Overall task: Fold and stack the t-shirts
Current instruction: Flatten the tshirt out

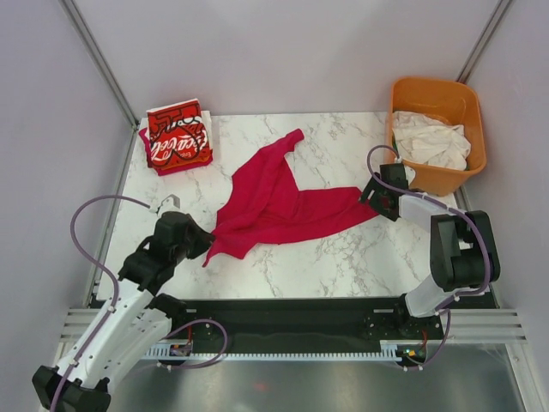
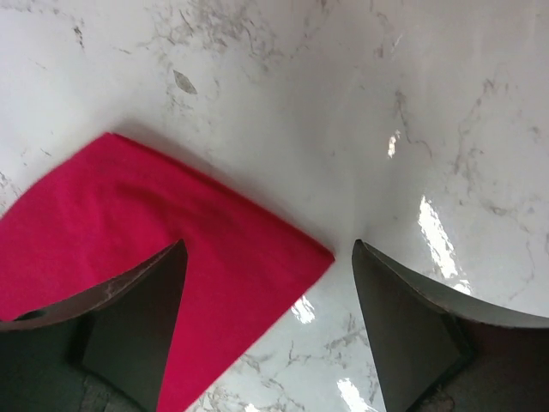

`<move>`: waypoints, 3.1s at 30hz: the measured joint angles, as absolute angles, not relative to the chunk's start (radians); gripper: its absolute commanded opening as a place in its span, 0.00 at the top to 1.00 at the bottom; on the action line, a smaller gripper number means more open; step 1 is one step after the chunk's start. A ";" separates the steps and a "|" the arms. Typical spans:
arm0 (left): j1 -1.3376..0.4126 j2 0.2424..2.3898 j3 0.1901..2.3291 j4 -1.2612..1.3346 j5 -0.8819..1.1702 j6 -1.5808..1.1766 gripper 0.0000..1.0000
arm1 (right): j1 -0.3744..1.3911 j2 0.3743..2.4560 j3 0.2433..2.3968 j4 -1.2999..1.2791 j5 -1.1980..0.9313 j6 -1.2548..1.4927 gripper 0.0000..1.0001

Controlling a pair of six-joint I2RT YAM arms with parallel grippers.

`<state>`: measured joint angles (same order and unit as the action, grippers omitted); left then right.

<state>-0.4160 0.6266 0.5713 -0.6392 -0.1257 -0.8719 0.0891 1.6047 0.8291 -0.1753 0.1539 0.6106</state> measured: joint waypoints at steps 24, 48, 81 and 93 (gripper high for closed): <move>-0.405 0.654 0.614 -0.705 -0.129 -0.844 0.98 | 0.088 1.506 0.707 -0.116 0.128 0.619 0.35; -0.405 0.646 0.653 -0.721 -0.131 -0.802 0.98 | 0.087 1.472 0.702 -0.140 0.055 0.616 1.00; -0.399 0.724 2.045 -0.953 0.257 -0.289 0.98 | 0.104 0.659 1.799 -0.886 0.171 0.571 1.00; -0.366 1.270 1.781 -0.785 0.149 -0.250 0.98 | 0.106 1.143 1.386 -0.650 0.213 0.577 1.00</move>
<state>-0.3660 1.2701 1.7813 -0.7845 0.1493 -0.2504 0.1059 1.1435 1.3861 -0.6502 0.2127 0.5770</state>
